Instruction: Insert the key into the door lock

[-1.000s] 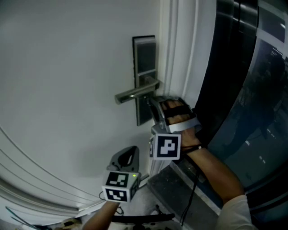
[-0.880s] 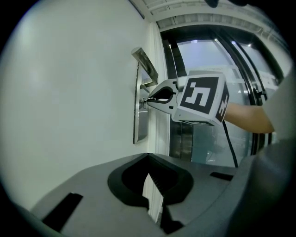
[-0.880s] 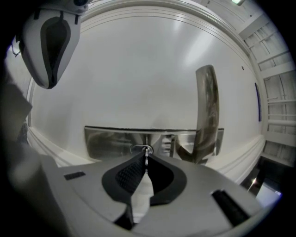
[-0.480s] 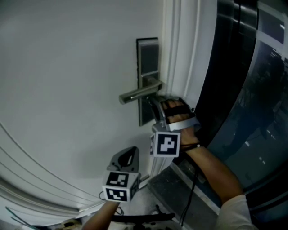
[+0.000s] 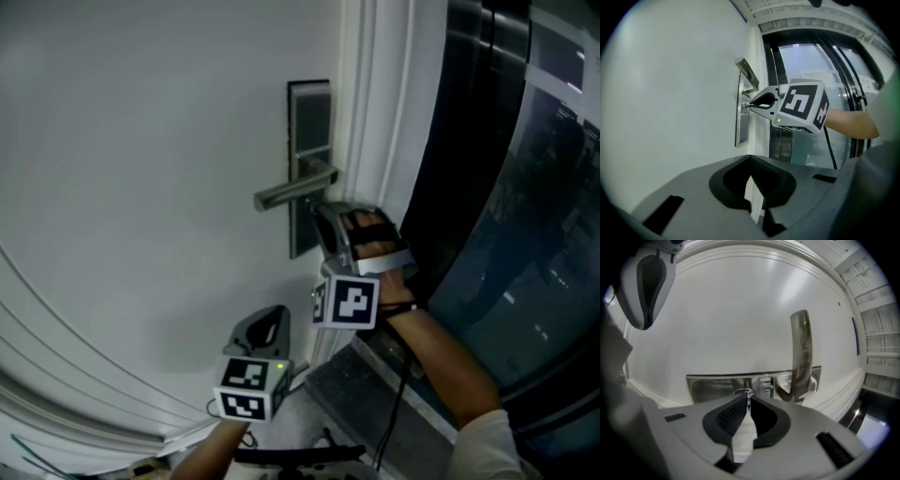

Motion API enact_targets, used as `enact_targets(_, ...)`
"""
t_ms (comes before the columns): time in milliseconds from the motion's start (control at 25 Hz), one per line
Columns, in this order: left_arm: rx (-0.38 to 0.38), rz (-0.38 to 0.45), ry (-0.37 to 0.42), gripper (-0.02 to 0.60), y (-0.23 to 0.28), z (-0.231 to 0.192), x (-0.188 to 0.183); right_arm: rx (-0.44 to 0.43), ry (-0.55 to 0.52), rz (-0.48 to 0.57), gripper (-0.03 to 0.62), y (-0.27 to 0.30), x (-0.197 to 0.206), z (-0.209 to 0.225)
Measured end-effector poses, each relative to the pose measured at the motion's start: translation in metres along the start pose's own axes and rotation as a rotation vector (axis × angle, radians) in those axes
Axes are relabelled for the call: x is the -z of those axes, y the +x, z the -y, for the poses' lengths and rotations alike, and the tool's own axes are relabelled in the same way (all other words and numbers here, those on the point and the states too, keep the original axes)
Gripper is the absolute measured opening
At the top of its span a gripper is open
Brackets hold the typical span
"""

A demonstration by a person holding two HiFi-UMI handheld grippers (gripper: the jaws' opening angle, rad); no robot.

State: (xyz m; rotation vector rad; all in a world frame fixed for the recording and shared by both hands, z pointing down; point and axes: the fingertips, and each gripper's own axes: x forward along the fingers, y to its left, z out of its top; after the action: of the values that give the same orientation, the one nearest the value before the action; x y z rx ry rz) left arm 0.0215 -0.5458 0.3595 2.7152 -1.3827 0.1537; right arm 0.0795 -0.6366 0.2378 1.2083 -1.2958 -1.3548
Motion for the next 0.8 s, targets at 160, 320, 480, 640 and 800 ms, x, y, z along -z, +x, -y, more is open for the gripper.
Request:
enact_targets(160,0.026,0.001,0.0,0.003,-0.006,0.005,0.003,-0.01,0.065,-0.007,0.035,-0.016,-0.003,-0.003)
enact_targets(320,0.046,0.002,-0.001,0.003,-0.016,0.007,0.006,-0.022,0.142,-0.019,0.035,-0.03,-0.005,-0.005)
enact_targets(480,0.07,0.005,0.0,0.003,-0.031,0.009,0.007,-0.045,0.205,-0.057,0.035,-0.05,-0.007,-0.013)
enact_targets(640,0.098,0.002,0.001,0.003,-0.044,0.013,0.009,-0.093,0.318,-0.076,0.035,-0.073,-0.016,-0.032)
enact_targets(800,0.138,-0.012,0.003,0.003,-0.056,0.022,0.017,-0.14,0.453,-0.117,0.032,-0.099,-0.019,-0.056)
